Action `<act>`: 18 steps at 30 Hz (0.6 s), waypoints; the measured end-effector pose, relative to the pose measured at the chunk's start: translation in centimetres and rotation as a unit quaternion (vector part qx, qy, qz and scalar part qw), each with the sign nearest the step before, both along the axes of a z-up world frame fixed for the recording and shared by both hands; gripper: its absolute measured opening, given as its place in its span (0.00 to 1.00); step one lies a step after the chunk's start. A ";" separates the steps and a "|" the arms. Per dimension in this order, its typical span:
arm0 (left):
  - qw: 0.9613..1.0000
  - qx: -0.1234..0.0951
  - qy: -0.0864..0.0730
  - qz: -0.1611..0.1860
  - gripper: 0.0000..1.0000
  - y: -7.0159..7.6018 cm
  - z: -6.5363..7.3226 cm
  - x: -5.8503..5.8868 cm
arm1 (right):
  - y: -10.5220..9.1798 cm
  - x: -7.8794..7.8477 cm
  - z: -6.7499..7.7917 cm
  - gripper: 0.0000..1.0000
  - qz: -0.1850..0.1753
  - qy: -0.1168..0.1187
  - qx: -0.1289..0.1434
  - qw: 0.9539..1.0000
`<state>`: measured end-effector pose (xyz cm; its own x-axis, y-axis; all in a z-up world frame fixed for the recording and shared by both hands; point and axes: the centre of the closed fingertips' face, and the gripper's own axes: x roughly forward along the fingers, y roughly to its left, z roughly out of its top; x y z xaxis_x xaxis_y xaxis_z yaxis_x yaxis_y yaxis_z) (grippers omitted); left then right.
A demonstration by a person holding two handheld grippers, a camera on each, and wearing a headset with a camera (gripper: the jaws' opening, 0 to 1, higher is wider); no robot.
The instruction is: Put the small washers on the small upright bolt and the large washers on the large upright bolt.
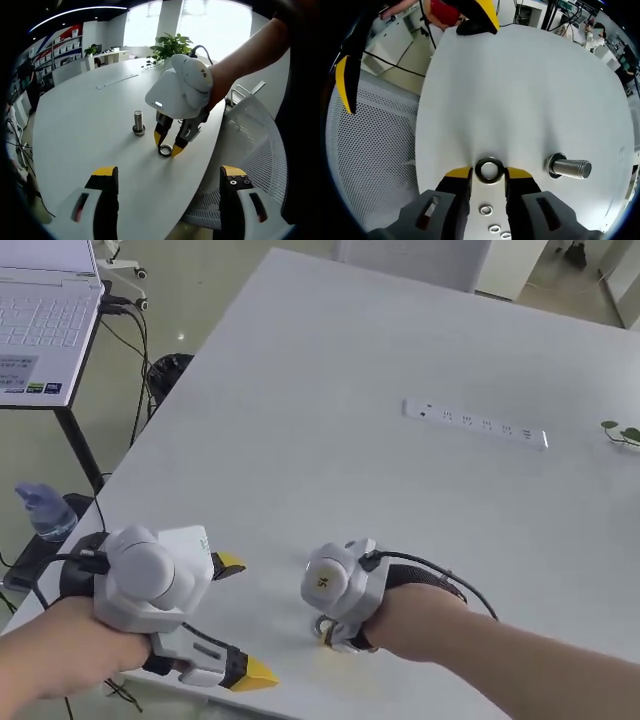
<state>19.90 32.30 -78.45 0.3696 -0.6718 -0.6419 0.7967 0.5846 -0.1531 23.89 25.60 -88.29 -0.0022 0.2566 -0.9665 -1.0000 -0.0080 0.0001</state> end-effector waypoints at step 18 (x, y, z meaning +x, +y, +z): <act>1.000 -0.002 -0.002 0.003 0.82 -0.1 0.1 0.2 | -0.1 0.2 0.0 0.24 0.026 0.004 0.014 1.000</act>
